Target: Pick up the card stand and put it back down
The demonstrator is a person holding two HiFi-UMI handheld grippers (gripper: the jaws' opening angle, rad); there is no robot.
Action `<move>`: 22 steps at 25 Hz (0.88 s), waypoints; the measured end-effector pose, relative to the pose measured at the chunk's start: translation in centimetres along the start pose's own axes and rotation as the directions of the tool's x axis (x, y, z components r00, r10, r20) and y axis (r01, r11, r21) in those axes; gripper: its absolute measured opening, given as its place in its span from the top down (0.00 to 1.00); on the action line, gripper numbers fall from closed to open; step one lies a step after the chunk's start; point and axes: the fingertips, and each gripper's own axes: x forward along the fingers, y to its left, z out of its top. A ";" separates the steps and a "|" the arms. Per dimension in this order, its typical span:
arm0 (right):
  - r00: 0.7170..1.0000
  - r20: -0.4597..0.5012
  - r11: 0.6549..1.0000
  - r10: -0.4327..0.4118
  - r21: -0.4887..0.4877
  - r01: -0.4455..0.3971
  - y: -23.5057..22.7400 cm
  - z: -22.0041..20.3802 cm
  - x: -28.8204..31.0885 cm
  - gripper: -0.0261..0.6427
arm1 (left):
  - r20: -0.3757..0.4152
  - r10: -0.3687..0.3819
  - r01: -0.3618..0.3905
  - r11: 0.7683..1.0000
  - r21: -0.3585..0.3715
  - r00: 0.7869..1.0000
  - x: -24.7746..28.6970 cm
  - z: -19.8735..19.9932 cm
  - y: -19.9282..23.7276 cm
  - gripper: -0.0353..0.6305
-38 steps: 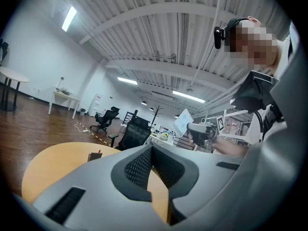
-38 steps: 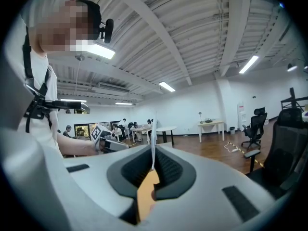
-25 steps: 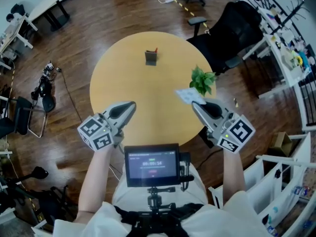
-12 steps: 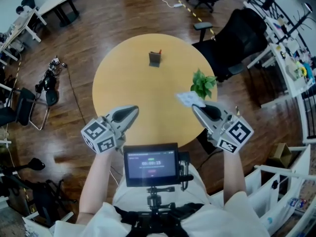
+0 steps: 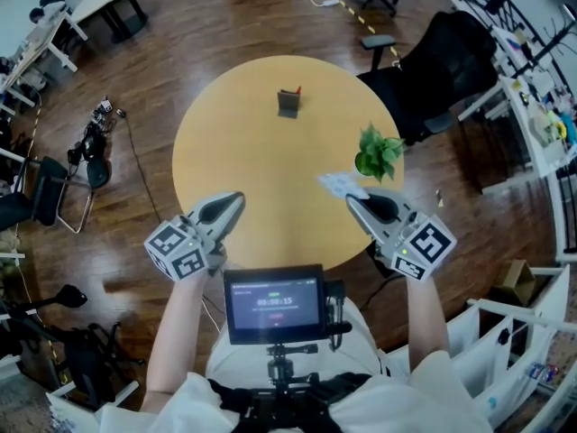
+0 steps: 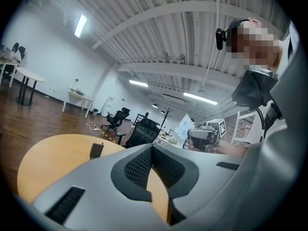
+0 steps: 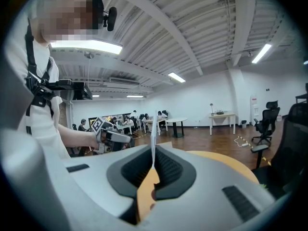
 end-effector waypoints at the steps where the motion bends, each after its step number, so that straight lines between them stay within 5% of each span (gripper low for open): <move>1: 1.000 -0.005 1.000 0.001 -0.001 -0.001 -0.1 -0.2 0.4 0.93 | -0.002 0.001 -0.001 1.000 0.001 1.000 0.0 -0.1 0.2 0.95; 6: 0.998 -0.057 0.999 -0.022 -0.031 0.020 -1.2 -2.9 2.4 0.92 | -0.038 0.024 -0.023 1.000 0.021 0.999 0.3 -1.3 1.6 0.95; 22: 0.979 -0.205 1.000 -0.005 0.007 0.006 -3.6 -11.3 6.4 0.92 | -0.128 0.072 -0.082 0.994 -0.078 0.989 2.1 -5.2 4.7 0.95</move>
